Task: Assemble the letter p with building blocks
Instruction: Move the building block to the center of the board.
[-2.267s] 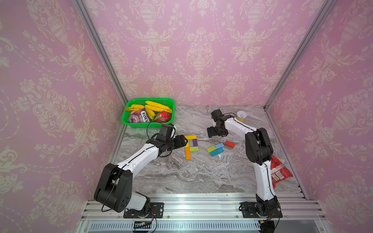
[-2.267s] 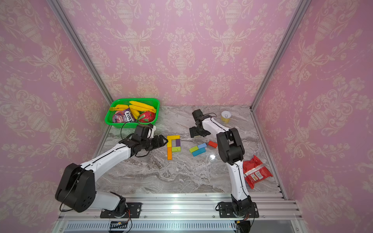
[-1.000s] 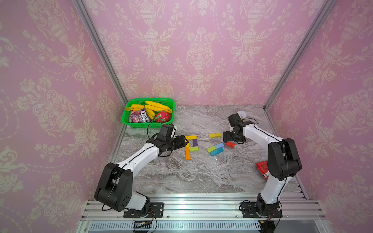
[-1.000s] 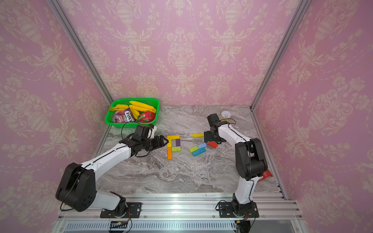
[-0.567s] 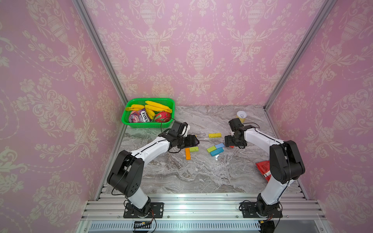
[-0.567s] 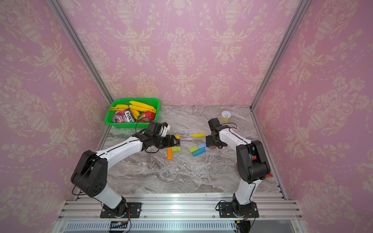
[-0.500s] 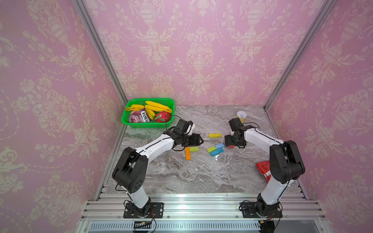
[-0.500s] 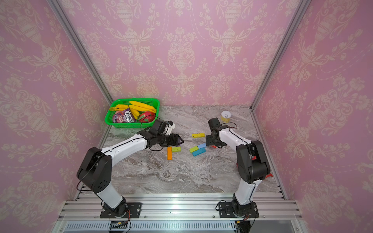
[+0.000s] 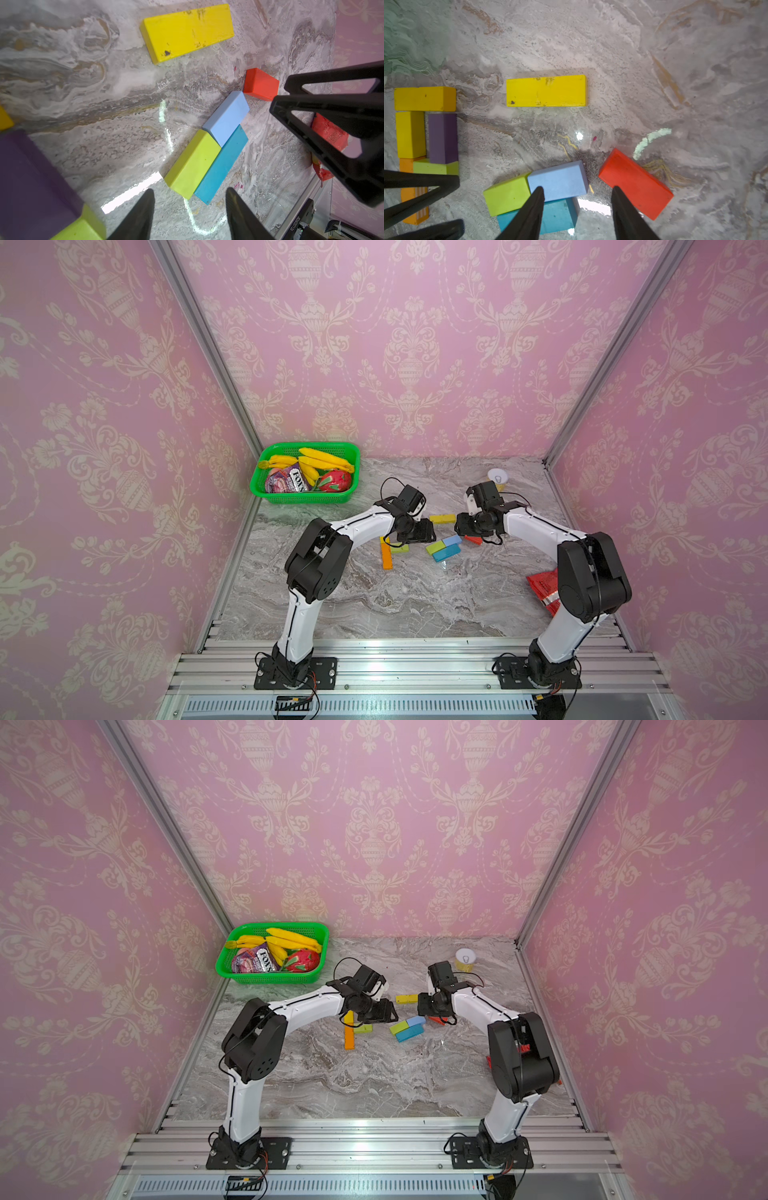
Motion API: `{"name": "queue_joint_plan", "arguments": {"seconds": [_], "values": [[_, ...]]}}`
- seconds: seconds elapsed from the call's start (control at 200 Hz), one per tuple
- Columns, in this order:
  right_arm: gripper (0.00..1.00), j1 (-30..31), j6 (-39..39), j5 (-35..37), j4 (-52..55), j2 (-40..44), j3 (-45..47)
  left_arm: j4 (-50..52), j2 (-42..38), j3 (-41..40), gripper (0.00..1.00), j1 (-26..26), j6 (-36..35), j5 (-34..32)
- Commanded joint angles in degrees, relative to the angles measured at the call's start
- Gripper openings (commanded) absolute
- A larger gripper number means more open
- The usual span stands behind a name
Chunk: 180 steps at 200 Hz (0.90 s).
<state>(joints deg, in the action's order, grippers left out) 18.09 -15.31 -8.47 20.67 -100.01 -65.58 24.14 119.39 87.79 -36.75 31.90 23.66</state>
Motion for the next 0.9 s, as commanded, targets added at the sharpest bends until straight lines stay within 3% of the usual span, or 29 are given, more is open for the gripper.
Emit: {"name": "queue_joint_plan", "arguments": {"seconds": [0.0,0.15,0.545,0.895], "values": [[0.47,0.34,-3.33,-6.73,-5.61,-1.25,2.83,2.66,1.99,3.57,0.5,-0.67,0.31,-1.98],[0.4,0.6,-4.62,-8.7,-5.9,-3.92,2.32,2.7,3.24,4.19,0.46,-0.93,1.29,-3.88],[0.41,0.85,-4.22,-9.48,-5.65,-7.42,2.0,1.41,8.26,7.78,0.4,-1.4,2.44,-3.2],[0.41,2.58,-5.83,-8.19,-5.33,-7.3,6.8,0.76,8.07,5.26,0.39,-2.37,2.2,-1.68]]}}
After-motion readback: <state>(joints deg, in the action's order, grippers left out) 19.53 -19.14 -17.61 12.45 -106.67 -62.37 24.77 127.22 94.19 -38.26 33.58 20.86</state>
